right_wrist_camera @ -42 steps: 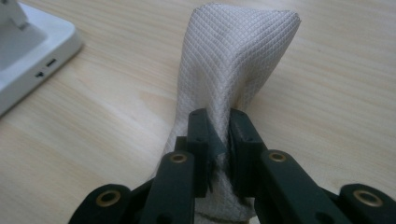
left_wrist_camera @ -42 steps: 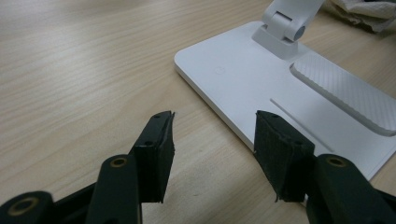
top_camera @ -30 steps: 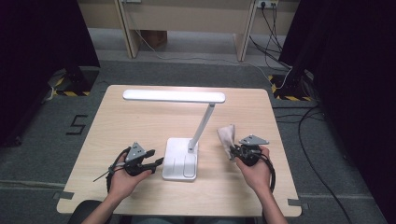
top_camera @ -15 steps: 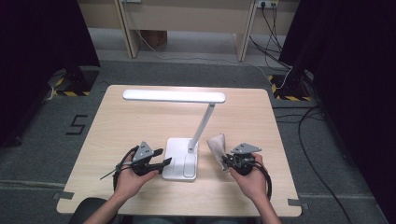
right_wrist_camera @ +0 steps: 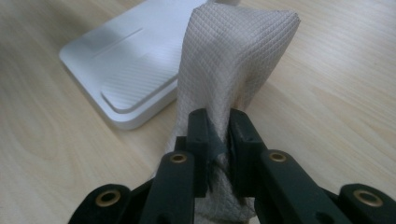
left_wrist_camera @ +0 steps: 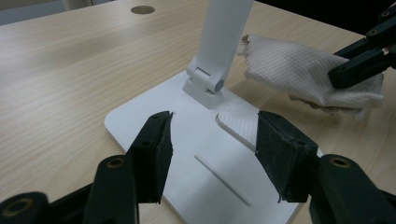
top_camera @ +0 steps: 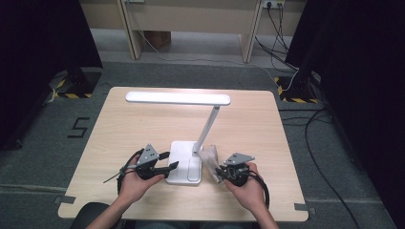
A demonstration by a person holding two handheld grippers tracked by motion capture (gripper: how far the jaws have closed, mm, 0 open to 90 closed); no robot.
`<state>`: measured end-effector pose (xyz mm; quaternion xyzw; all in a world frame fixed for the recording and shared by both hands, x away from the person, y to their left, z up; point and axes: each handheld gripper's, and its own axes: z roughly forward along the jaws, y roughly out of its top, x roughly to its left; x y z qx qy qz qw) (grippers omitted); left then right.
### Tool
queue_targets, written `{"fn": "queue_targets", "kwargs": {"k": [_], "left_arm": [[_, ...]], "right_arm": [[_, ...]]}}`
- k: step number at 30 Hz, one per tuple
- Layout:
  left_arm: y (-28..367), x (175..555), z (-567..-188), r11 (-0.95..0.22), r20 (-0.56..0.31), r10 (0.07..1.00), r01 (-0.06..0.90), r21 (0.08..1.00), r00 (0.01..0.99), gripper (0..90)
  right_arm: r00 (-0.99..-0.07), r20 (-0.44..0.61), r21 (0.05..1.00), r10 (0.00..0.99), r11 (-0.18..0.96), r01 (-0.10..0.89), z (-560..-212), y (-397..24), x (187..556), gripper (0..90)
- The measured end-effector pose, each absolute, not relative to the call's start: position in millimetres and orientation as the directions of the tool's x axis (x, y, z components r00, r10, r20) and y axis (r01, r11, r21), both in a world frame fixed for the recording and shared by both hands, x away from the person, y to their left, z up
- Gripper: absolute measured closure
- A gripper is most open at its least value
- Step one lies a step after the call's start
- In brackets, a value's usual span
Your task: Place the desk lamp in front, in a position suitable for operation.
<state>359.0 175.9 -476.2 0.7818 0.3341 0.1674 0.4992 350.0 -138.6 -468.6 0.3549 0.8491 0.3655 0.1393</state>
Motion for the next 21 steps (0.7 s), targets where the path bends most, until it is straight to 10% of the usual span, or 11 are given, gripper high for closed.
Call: {"fn": "queue_targets", "kwargs": {"k": [21], "left_arm": [[155.6, 366.3, -452.7, -0.274, -0.031, 0.579, 0.231, 0.934, 0.815, 44.1]], "right_arm": [[-0.82, 0.024, 0.723, 0.572, 0.557, 0.41, -445.8, -105.6, 345.0, 80.8]]}}
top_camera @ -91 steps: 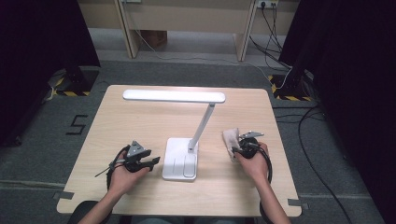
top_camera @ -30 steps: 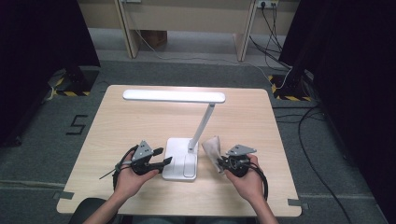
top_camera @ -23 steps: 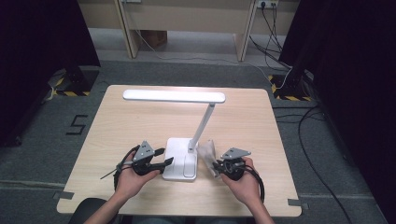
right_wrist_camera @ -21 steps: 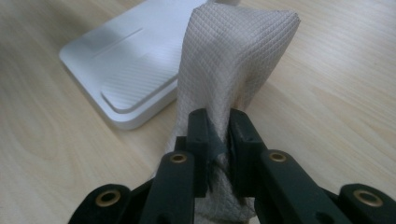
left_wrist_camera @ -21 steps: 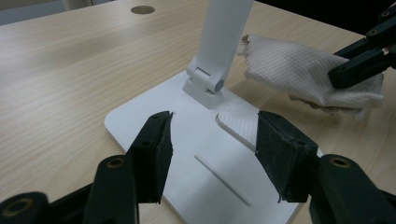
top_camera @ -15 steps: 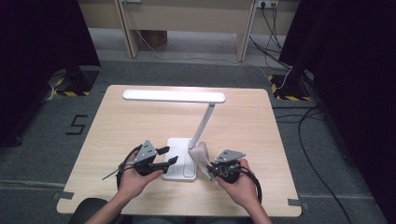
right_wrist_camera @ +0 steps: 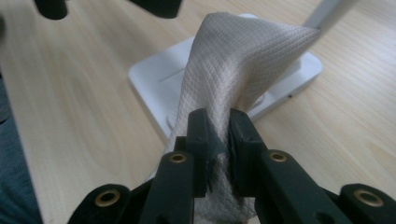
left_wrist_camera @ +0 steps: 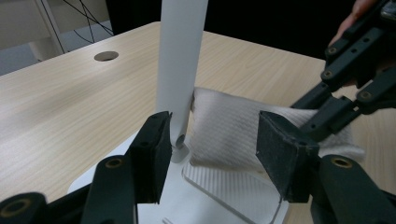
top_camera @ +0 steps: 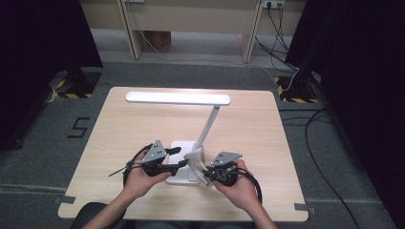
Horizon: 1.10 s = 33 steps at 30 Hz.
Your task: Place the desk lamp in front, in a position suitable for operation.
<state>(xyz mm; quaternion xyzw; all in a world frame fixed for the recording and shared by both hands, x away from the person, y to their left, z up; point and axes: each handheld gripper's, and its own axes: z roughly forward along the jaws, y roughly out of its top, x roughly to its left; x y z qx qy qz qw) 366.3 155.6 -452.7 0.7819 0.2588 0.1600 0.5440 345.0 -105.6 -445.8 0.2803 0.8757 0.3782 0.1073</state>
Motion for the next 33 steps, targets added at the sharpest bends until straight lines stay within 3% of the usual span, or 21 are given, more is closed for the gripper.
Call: {"fn": "queue_targets", "kwargs": {"k": [13, 33], "left_arm": [[153.7, 363.3, -447.9, -0.358, 0.032, 0.42, 0.134, 0.924, 0.907, 41.8], [150.4, 361.7, -462.0, -0.469, 0.082, 0.33, 0.088, 0.879, 0.94, 41.0]], "right_arm": [[-0.874, 0.014, 0.728, 0.485, 0.595, 0.342, -432.6, -97.2, 341.6, 80.8], [-0.902, 0.038, 0.733, 0.431, 0.601, 0.318, -425.7, -94.6, 345.5, 80.8]]}}
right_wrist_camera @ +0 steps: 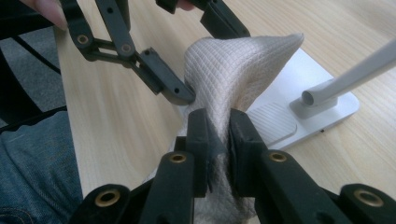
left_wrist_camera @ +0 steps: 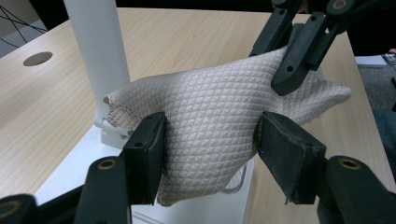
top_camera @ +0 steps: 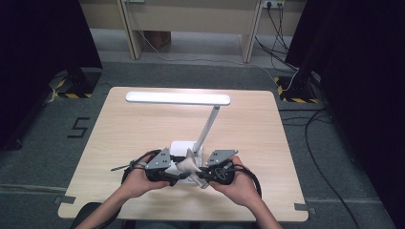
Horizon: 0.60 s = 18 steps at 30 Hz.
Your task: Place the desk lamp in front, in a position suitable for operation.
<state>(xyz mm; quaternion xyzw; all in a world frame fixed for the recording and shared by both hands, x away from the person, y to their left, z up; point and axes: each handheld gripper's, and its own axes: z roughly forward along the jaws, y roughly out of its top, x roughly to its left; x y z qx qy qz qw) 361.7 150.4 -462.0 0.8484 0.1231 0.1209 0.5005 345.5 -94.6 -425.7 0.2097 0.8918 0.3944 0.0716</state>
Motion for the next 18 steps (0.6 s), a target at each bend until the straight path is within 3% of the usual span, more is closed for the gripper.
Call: {"fn": "queue_targets", "kwargs": {"k": [8, 14, 18], "left_arm": [[151.1, 359.9, -464.3, -0.493, 0.118, 0.303, 0.05, 0.869, 0.946, 49.8], [151.0, 358.6, -466.7, -0.493, 0.105, 0.319, 0.07, 0.867, 0.942, 62.8], [152.4, 357.6, -467.4, -0.433, 0.026, 0.366, 0.145, 0.89, 0.93, 69.9]], "right_arm": [[-0.911, 0.041, 0.733, 0.411, 0.606, 0.307, -424.7, -92.0, 347.0, 80.8], [-0.91, 0.048, 0.737, 0.411, 0.601, 0.31, -424.6, -90.8, 348.3, 80.8], [-0.907, 0.048, 0.749, 0.418, 0.586, 0.309, -423.7, -90.8, 349.7, 80.7]]}}
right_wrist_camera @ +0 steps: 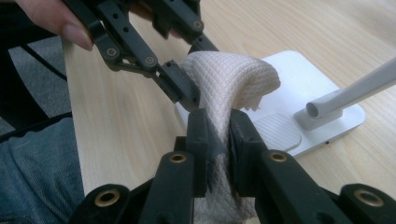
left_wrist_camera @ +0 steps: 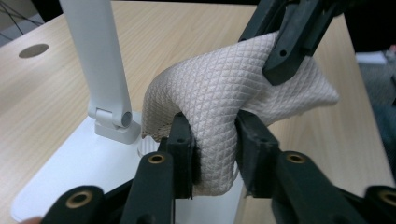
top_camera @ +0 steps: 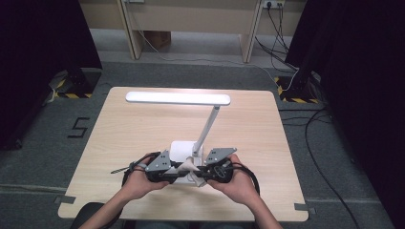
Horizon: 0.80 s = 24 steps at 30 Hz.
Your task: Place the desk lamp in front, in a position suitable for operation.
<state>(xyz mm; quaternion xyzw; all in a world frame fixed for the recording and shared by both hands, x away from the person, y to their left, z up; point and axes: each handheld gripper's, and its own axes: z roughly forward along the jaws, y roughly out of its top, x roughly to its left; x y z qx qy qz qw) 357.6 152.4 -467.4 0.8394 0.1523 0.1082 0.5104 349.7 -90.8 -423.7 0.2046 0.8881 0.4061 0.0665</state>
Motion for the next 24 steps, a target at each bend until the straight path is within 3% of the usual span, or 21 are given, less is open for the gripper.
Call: {"fn": "queue_targets", "kwargs": {"k": [3, 6, 17, 24], "left_arm": [[152.8, 356.3, -466.9, -0.409, 0.006, 0.396, 0.171, 0.896, 0.918, 70.9], [151.4, 353.2, -464.2, -0.439, 0.072, 0.404, 0.124, 0.89, 0.912, 71.2], [155.2, 353.2, -466.0, -0.438, 0.104, 0.392, 0.086, 0.895, 0.914, 77.7], [156.9, 352.4, -465.0, -0.422, 0.071, 0.418, 0.124, 0.898, 0.906, 78.7]], "right_arm": [[-0.906, 0.047, 0.756, 0.421, 0.578, 0.307, -422.0, -90.7, 350.3, 80.6], [-0.907, 0.043, 0.758, 0.418, 0.578, 0.302, -421.2, -89.4, 350.8, 80.6], [-0.909, 0.031, 0.767, 0.416, 0.573, 0.289, -419.9, -87.1, 351.1, 80.6], [-0.906, 0.025, 0.775, 0.423, 0.564, 0.285, -419.6, -85.3, 350.7, 80.3]]}}
